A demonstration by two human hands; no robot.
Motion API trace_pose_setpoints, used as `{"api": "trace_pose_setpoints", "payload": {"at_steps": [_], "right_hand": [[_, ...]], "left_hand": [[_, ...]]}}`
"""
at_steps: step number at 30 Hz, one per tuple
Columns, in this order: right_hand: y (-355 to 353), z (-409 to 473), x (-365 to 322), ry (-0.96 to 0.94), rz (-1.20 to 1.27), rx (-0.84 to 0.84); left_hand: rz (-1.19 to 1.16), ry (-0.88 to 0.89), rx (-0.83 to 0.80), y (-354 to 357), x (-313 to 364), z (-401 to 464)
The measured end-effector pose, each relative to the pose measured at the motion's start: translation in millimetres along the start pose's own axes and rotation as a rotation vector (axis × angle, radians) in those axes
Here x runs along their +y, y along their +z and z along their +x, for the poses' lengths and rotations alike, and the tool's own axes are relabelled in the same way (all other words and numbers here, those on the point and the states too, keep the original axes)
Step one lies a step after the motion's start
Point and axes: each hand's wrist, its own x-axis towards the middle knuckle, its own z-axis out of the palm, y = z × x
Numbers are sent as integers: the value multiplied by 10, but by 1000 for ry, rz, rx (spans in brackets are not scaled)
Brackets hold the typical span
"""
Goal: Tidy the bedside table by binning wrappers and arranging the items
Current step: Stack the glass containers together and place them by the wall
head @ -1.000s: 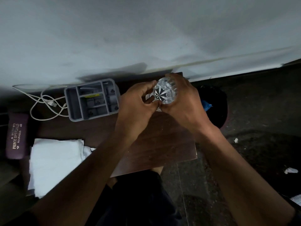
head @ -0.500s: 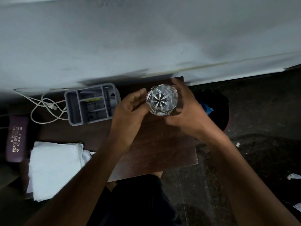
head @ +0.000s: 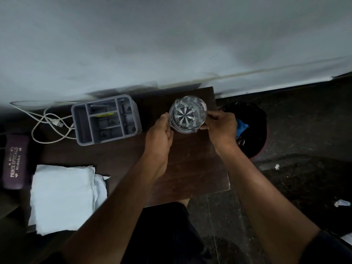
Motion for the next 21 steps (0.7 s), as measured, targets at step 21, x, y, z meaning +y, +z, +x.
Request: {"api": "trace_pose_setpoints", "payload": {"at_steps": [21], "right_hand": [[461, -1048, 159, 432, 6, -43]], "left_hand": [[21, 272, 110, -759, 137, -713]]}}
